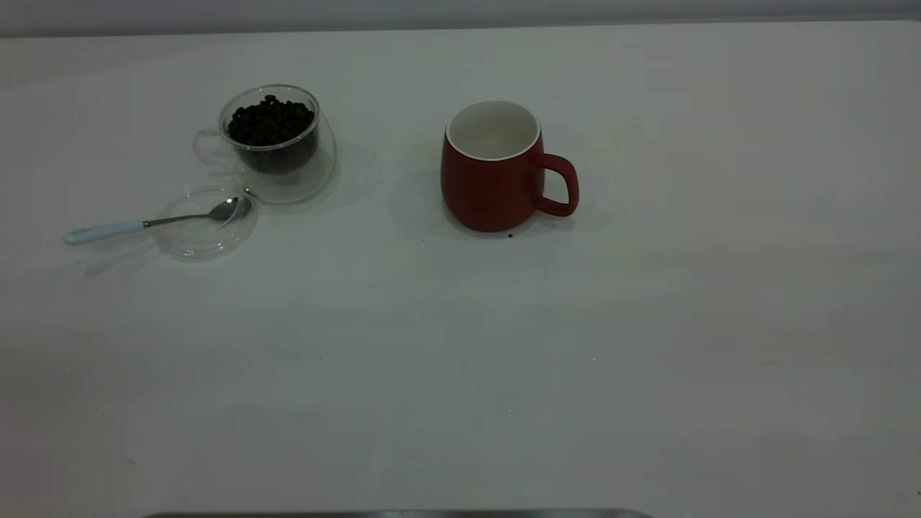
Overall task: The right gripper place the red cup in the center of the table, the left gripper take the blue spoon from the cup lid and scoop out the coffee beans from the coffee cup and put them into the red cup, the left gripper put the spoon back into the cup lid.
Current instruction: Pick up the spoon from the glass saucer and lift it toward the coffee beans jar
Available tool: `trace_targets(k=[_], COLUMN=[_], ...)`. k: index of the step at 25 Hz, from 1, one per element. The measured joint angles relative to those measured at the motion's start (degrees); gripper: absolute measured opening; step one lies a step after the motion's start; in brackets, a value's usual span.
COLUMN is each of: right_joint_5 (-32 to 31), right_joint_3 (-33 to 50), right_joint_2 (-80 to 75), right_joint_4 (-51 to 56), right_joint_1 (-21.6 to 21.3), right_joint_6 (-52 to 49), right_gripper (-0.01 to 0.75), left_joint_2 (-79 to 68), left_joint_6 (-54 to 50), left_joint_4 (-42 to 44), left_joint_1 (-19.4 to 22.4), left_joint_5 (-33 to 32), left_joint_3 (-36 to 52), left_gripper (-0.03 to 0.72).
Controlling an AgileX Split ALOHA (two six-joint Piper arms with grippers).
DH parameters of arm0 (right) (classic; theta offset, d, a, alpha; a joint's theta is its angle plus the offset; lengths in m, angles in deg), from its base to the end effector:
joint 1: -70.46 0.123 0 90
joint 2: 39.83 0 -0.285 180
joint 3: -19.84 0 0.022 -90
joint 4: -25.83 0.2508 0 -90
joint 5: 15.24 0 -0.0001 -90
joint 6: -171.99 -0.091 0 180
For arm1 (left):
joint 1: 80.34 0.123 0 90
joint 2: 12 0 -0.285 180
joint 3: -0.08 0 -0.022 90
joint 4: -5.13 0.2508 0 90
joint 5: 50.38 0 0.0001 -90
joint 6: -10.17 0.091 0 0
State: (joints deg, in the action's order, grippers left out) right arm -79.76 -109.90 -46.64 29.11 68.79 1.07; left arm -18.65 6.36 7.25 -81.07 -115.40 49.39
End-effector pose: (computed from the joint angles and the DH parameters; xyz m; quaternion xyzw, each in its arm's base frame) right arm -0.0069 0.0049 0.2640 -0.0582 0.8706 -0.0173 0.4883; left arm -0.0096 0.0032 0.2677 -0.0248 0.8698 -0.0011 0.4928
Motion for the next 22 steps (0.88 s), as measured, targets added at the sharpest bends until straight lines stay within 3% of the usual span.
trace_targets(k=[4, 10, 18, 22], right_joint_5=[0.0, 0.0, 0.0, 0.0], right_joint_3=[0.0, 0.0, 0.0, 0.0], right_joint_2=[0.0, 0.0, 0.0, 0.0], right_joint_4=[0.02, 0.14, 0.14, 0.14], right_joint_1=[0.0, 0.0, 0.0, 0.0], right_joint_6=[0.0, 0.0, 0.0, 0.0], right_gripper=[0.587, 0.587, 0.587, 0.587], left_joint_2=[-2.07, -18.31, -47.64, -60.6], left_joint_6=[-4.56, -6.26, 11.96, 14.18], left_joint_4=[-1.37, -8.65, -18.64, -21.64], left_joint_1=[0.0, 0.0, 0.0, 0.12], left_joint_5=[0.8, 4.84, 11.61, 18.6], left_joint_3=[-1.34, -8.3, -11.51, -12.25], left_gripper=[0.587, 0.587, 0.587, 0.587])
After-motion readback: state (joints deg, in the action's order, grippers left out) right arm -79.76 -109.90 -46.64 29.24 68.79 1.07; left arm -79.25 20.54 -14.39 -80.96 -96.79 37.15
